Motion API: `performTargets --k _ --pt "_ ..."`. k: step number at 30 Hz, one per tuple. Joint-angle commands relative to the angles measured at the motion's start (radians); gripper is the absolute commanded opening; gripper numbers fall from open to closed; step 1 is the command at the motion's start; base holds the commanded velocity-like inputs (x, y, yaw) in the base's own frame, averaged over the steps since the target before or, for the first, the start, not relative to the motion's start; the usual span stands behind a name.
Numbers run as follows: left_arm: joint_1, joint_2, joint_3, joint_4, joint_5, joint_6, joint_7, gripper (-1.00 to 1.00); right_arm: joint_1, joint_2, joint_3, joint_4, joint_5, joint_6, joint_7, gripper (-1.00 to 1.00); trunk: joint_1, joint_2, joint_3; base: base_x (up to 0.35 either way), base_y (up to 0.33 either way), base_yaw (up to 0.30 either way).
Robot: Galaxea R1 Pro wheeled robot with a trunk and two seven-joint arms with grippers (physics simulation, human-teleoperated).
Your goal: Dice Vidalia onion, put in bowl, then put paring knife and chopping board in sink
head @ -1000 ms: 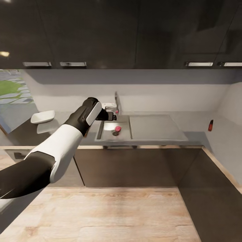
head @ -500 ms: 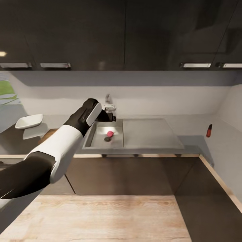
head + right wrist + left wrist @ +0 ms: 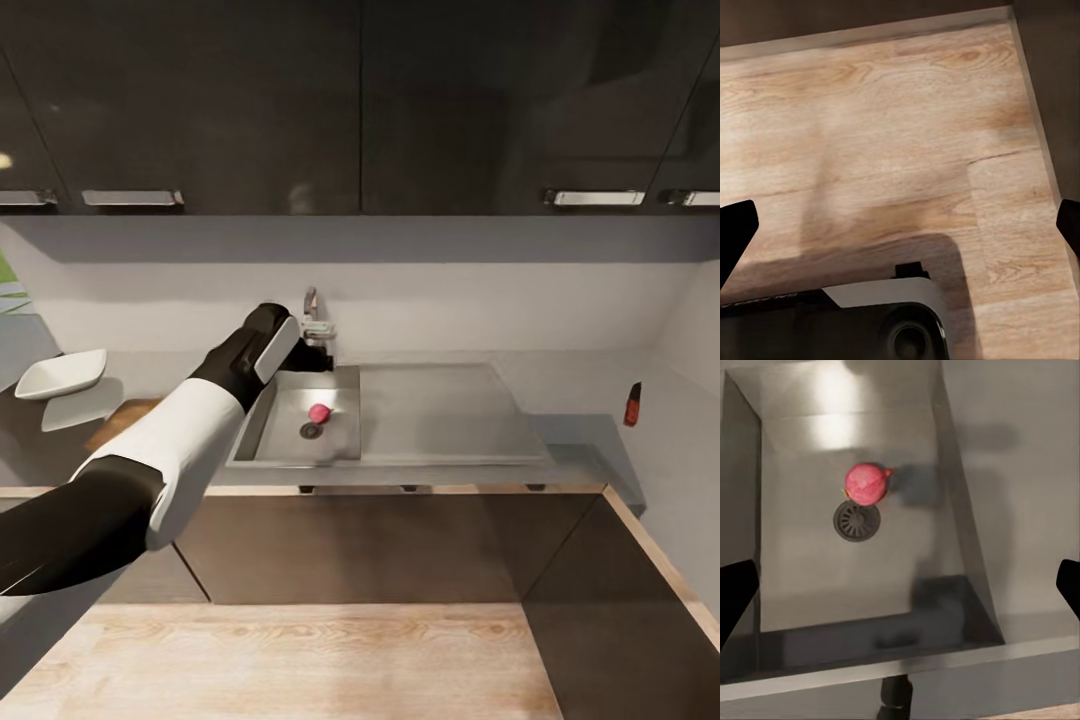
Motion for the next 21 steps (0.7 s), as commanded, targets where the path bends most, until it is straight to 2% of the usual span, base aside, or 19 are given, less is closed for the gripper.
performTargets --k 1,4,15,21 --pt "0.002 0.001 -0.004 0.0 0.011 0.002 0.009 1.0 -0.001 -0.001 0.008 -0.001 -0.002 -0.002 -0.009 1.0 0.001 -0.002 -0.002 0.032 -0.002 0.0" --pt "0.017 0.004 -0.004 0.001 0.01 0.002 0.011 1.0 -0.001 -0.001 0.009 -0.001 -0.002 -0.002 -0.009 1.0 0.001 -0.002 -0.002 0.014 -0.001 0.0" --pt "0.02 0.004 -0.004 0.001 0.01 0.002 0.011 1.0 -0.001 -0.001 0.009 -0.001 -0.002 -0.002 -0.009 1.0 0.001 -0.002 -0.007 0.003 0.0 0.0" --pt "0.023 0.004 -0.004 0.009 0.01 0.002 0.011 1.0 -0.001 -0.001 0.009 -0.001 -0.002 -0.002 -0.009 1.0 0.001 -0.002 -0.016 0.172 0.0 0.0"
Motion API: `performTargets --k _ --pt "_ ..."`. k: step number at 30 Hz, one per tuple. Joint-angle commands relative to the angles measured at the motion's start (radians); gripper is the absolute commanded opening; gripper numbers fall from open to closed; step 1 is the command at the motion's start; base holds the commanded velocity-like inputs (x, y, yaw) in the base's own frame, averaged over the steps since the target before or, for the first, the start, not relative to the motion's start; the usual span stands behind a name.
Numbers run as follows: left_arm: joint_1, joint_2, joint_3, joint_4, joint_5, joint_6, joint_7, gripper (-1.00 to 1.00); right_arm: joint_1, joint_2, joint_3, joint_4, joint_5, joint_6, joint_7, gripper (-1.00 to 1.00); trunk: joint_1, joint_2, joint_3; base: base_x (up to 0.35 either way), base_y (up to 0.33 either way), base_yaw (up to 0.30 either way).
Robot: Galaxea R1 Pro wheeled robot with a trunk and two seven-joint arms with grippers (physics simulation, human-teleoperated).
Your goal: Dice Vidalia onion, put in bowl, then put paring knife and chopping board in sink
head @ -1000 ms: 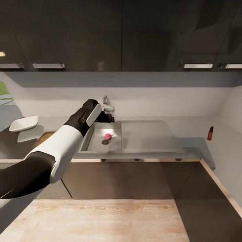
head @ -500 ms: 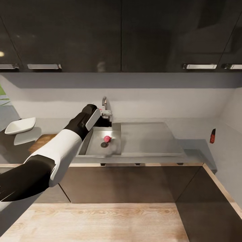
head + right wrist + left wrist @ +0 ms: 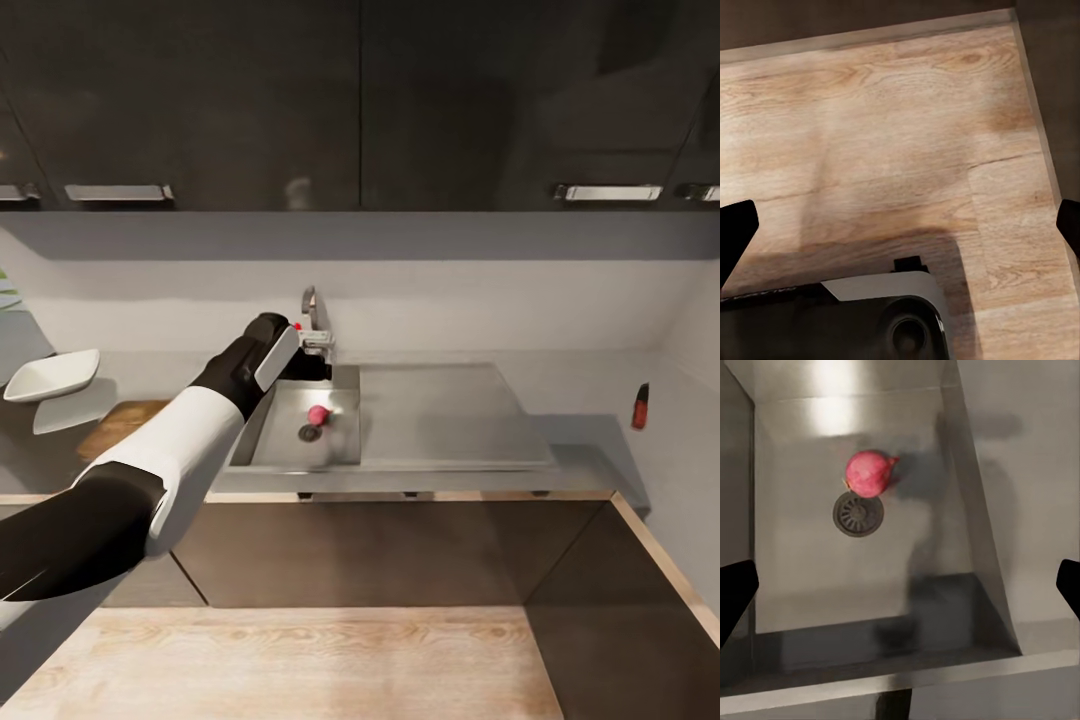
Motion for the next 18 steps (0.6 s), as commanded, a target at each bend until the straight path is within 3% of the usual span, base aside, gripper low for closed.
performTargets --k 1,8,18 --pt "-0.001 0.001 -0.005 0.001 0.01 0.002 0.009 1.0 -0.001 -0.001 0.009 -0.001 -0.002 -0.002 -0.009 1.0 0.001 -0.002 -0.003 0.269 0.0 0.0" --pt "0.0 0.001 -0.005 0.025 0.01 0.002 0.009 1.0 0.0 0.0 0.009 -0.001 -0.002 -0.002 -0.007 1.0 0.001 -0.002 -0.014 0.243 0.0 0.0" --pt "0.0 0.002 -0.005 0.069 0.007 0.001 0.007 1.0 0.0 0.0 0.008 -0.001 -0.002 -0.001 -0.007 1.0 0.001 -0.002 -0.029 0.032 0.0 0.0"
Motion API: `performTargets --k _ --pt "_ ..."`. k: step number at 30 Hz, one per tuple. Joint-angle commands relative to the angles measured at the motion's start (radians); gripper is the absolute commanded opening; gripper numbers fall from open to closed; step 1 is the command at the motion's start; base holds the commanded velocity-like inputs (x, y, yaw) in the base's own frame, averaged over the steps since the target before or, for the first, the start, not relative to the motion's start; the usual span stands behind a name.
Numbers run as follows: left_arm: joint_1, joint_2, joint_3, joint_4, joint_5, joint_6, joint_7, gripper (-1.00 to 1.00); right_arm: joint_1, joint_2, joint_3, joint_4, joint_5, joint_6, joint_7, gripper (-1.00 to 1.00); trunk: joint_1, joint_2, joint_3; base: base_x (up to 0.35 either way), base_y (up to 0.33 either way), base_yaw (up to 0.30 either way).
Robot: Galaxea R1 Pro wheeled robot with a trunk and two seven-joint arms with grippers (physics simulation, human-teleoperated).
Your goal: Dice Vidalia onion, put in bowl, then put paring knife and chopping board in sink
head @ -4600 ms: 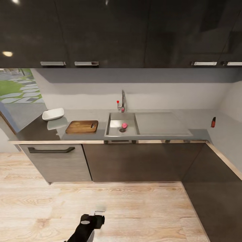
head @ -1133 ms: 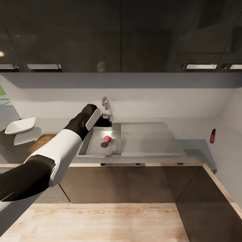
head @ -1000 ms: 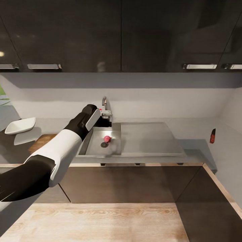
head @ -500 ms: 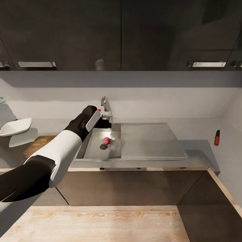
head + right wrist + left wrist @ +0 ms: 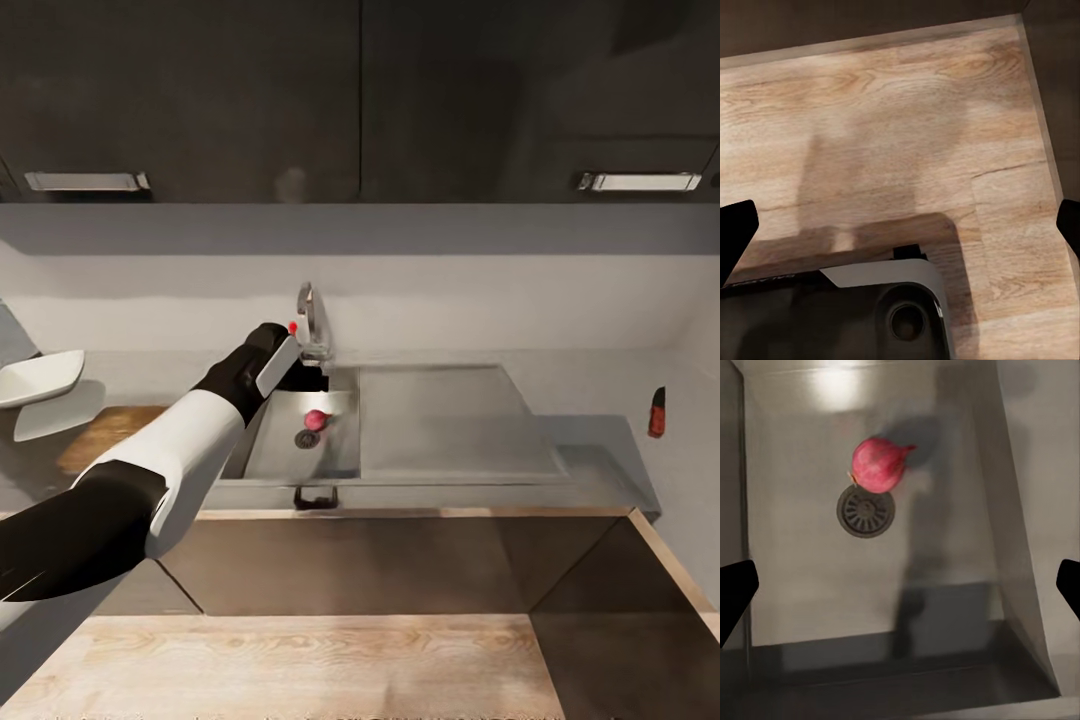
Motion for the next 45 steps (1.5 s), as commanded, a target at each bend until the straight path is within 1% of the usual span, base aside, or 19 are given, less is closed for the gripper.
performTargets --k 1,7,13,19,24,32,37,40,42,43,45 --pt "-0.001 0.001 -0.006 0.003 0.01 0.002 0.008 1.0 -0.001 -0.001 0.008 -0.001 -0.002 -0.002 -0.008 1.0 0.001 -0.002 -0.004 0.004 0.0 0.0" --pt "0.0 0.001 -0.006 0.011 0.01 0.002 0.008 1.0 0.0 0.0 0.009 -0.001 -0.002 -0.002 -0.008 1.0 0.001 -0.002 -0.013 0.02 0.0 0.0" --pt "0.002 0.0 -0.006 0.013 0.01 0.002 0.008 1.0 -0.001 -0.001 0.009 -0.001 -0.002 -0.002 -0.009 1.0 0.001 -0.002 -0.022 0.173 0.0 0.0" --pt "0.04 0.001 -0.006 0.015 0.009 -0.012 0.007 1.0 0.0 -0.001 0.008 -0.001 -0.002 -0.001 -0.009 1.0 0.001 -0.002 -0.032 0.086 0.0 0.0" --pt "0.049 0.001 -0.006 0.015 0.002 -0.027 0.007 1.0 -0.001 -0.001 0.008 -0.001 -0.002 -0.001 -0.009 1.0 0.001 -0.002 -0.039 0.015 0.0 0.0" --pt "0.053 0.005 -0.006 0.015 -0.005 -0.031 0.007 1.0 -0.001 -0.001 0.008 -0.001 -0.002 -0.001 -0.009 1.0 0.001 -0.002 -0.052 0.002 0.0 0.0" --pt "0.078 0.006 -0.006 0.015 -0.005 -0.032 0.006 1.0 -0.001 -0.001 0.008 -0.001 -0.002 -0.001 -0.009 1.0 0.001 -0.002 -0.06 0.067 0.0 0.0" --pt "0.083 0.006 -0.006 0.014 -0.005 -0.032 0.005 1.0 -0.001 -0.001 0.008 -0.001 -0.002 -0.002 -0.009 1.0 0.001 -0.002 -0.065 0.225 0.0 0.0" --pt "0.085 0.006 -0.008 0.014 -0.005 -0.033 0.005 1.0 -0.001 -0.001 0.007 -0.001 -0.002 -0.002 -0.009 1.0 0.001 -0.002 -0.068 0.262 0.0 0.0" --pt "0.086 0.006 -0.021 0.014 -0.005 -0.033 0.005 1.0 0.0 -0.001 0.007 -0.001 -0.002 -0.002 -0.009 1.0 0.001 -0.002 -0.069 0.112 0.0 0.0" --pt "0.086 0.006 -0.034 0.014 -0.005 -0.033 0.006 1.0 -0.001 -0.001 0.007 -0.001 -0.002 -0.001 -0.009 1.0 0.001 -0.002 -0.073 0.059 0.0 0.0"
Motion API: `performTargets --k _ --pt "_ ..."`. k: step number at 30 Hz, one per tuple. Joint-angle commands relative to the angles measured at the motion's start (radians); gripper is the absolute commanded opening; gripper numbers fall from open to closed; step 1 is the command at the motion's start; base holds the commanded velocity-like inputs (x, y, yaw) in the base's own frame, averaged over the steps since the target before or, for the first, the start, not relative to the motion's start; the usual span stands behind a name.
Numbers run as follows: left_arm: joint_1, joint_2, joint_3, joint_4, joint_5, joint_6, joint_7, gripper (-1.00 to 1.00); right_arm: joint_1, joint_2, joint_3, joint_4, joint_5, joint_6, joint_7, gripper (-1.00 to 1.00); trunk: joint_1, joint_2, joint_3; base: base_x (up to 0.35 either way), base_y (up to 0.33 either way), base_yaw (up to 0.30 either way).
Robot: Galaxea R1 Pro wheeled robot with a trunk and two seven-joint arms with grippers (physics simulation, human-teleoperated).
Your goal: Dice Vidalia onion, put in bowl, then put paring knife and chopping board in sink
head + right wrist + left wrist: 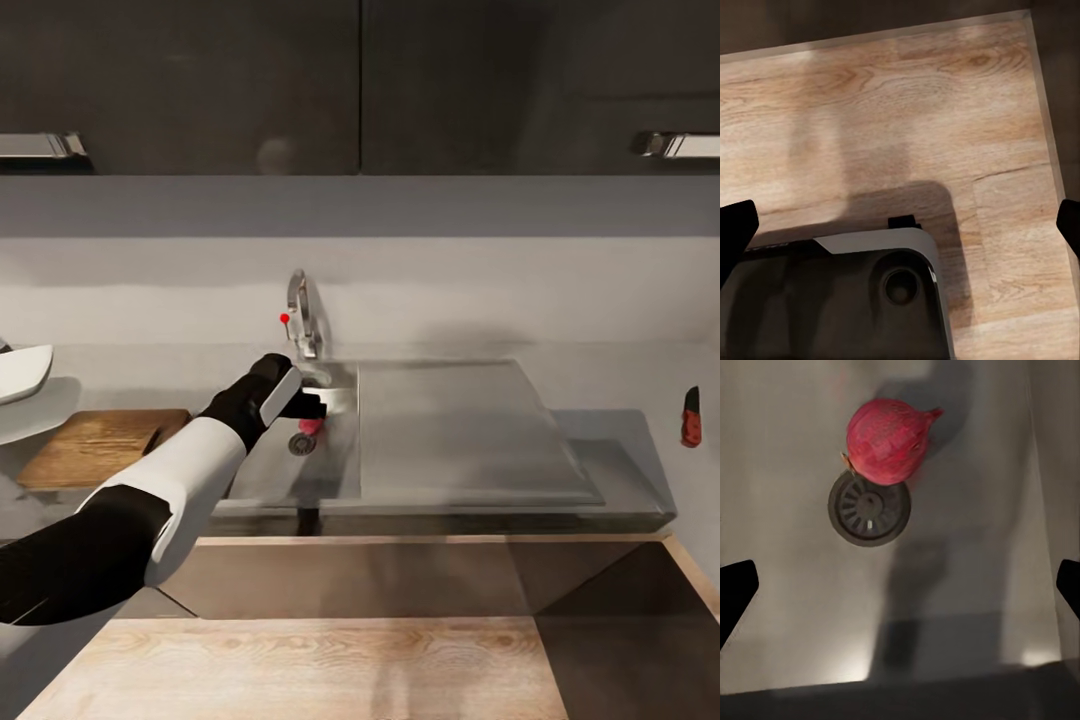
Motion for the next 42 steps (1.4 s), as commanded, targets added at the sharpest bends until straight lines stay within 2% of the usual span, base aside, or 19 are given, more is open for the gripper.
performTargets --k 1,32,42 --pt "0.0 0.001 -0.012 -0.001 0.01 0.003 0.008 1.0 -0.001 -0.001 0.009 -0.001 -0.002 -0.002 -0.009 1.0 0.001 -0.002 -0.003 0.029 0.0 0.0" --pt "0.001 0.001 -0.039 0.001 0.012 0.002 0.007 1.0 0.0 -0.001 0.009 -0.001 -0.002 -0.002 -0.008 1.0 0.001 -0.002 -0.052 0.045 -0.008 0.0" --pt "0.002 0.002 -0.04 0.001 0.012 0.002 0.007 1.0 0.0 -0.001 0.009 -0.001 -0.002 -0.002 -0.008 1.0 0.001 -0.002 -0.055 0.149 0.0 0.0"
